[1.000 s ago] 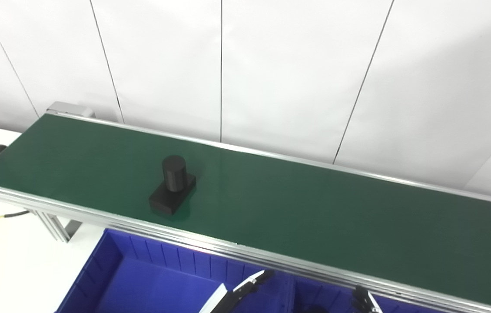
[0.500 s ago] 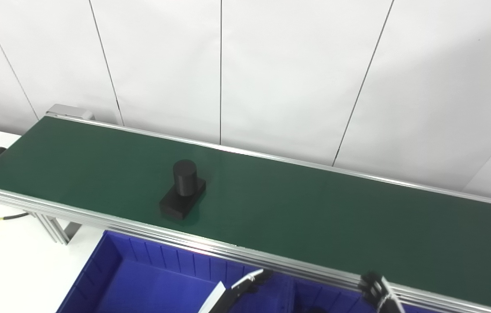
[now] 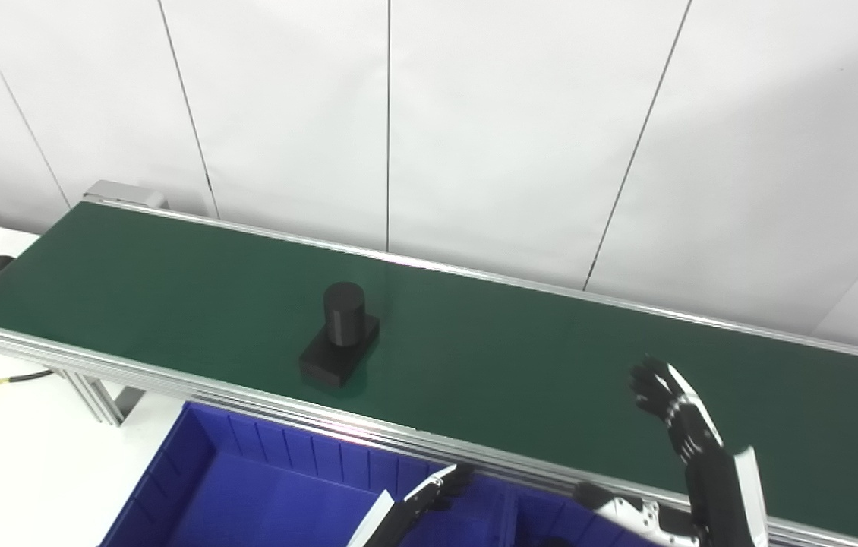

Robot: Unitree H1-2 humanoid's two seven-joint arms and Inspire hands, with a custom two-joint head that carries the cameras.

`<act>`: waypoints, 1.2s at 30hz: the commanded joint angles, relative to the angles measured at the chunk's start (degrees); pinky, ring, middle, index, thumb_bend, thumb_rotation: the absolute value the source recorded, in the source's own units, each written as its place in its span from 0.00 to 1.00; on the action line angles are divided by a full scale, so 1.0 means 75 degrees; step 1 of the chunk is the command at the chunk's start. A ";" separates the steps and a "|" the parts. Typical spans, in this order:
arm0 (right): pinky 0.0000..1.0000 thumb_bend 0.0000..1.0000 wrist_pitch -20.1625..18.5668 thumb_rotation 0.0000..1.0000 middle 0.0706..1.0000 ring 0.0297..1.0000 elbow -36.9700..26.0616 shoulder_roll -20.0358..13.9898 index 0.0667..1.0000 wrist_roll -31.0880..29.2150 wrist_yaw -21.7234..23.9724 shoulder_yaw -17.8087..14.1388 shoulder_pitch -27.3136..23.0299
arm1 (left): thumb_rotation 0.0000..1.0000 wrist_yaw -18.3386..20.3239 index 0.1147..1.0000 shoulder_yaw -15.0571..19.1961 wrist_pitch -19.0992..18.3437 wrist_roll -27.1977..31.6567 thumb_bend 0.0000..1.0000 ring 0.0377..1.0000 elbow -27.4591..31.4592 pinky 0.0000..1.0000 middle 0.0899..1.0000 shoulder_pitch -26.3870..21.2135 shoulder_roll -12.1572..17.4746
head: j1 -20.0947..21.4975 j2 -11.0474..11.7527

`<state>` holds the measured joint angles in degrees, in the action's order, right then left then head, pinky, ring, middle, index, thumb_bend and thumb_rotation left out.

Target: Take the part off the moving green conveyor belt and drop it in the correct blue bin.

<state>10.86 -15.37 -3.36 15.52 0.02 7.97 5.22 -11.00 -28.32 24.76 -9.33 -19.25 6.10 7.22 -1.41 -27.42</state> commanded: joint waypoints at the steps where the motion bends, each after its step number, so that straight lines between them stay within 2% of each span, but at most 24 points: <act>1: 0.84 0.89 -0.0450 0.37 0.85 0.85 -0.0292 0.0076 0.89 0.0157 0.0180 0.0072 -0.0373 | 0.37 -0.0135 0.87 -0.0023 0.0289 -0.0016 0.85 0.86 0.0113 0.83 0.87 -0.0179 -0.0051 | 0.0104 -0.0002; 5: 0.85 0.88 -0.1113 0.38 0.86 0.86 -0.0209 0.0117 0.90 0.0495 0.0353 0.0180 -0.0881 | 0.37 -0.0152 0.86 -0.0048 0.0289 0.0027 0.85 0.87 0.0062 0.82 0.88 -0.0213 -0.0037 | 0.0335 -0.0026; 11: 0.82 0.87 -0.1518 0.42 0.88 0.86 0.0362 0.0094 0.92 0.0928 0.0440 0.0343 -0.1574 | 0.35 -0.0035 0.88 -0.0030 0.0288 0.0130 0.84 0.87 0.0110 0.82 0.88 -0.0209 0.0035 | 0.0828 -0.0046; 17: 0.79 0.88 -0.1592 0.42 0.87 0.85 0.1132 0.0296 0.92 0.1214 0.0262 0.0487 -0.2125 | 0.33 -0.0023 0.89 -0.0043 0.0289 0.0300 0.81 0.87 0.0090 0.82 0.89 -0.0283 0.0146 | 0.1544 -0.0036; 21: 0.78 0.89 -0.1642 0.45 0.88 0.85 0.1684 0.0403 0.93 0.1448 0.0180 0.0598 -0.2490 | 0.34 0.0153 0.90 0.0035 0.0289 0.0423 0.80 0.88 0.0110 0.86 0.89 -0.0277 0.0176 | 0.1741 -0.0032; 29: 0.78 0.90 -0.1804 0.49 0.88 0.85 0.2639 0.0579 0.93 0.2007 -0.0001 0.0865 -0.3275 | 0.32 0.0178 0.89 0.0043 0.0289 0.0441 0.77 0.88 0.0038 0.84 0.88 -0.0354 0.0184 | 0.1805 -0.0011; 32: 0.75 0.91 -0.1855 0.52 0.88 0.83 0.3052 0.0622 0.93 0.2113 -0.0029 0.0936 -0.3609 | 0.33 0.0158 0.88 0.0009 0.0289 0.0428 0.77 0.87 0.0002 0.83 0.88 -0.0384 0.0188 | 0.1812 -0.0006; 36: 0.76 0.91 -0.1926 0.49 0.88 0.83 0.3486 0.0756 0.93 0.2083 -0.0044 0.0968 -0.3950 | 0.36 0.0127 0.89 -0.0049 0.0289 0.0297 0.77 0.86 -0.0041 0.81 0.88 -0.0418 0.0233 | 0.1787 -0.0014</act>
<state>-2.86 11.06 1.20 31.13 0.66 15.02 -21.74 -9.82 -28.58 24.76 -6.37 -20.25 4.23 8.85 12.04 -27.51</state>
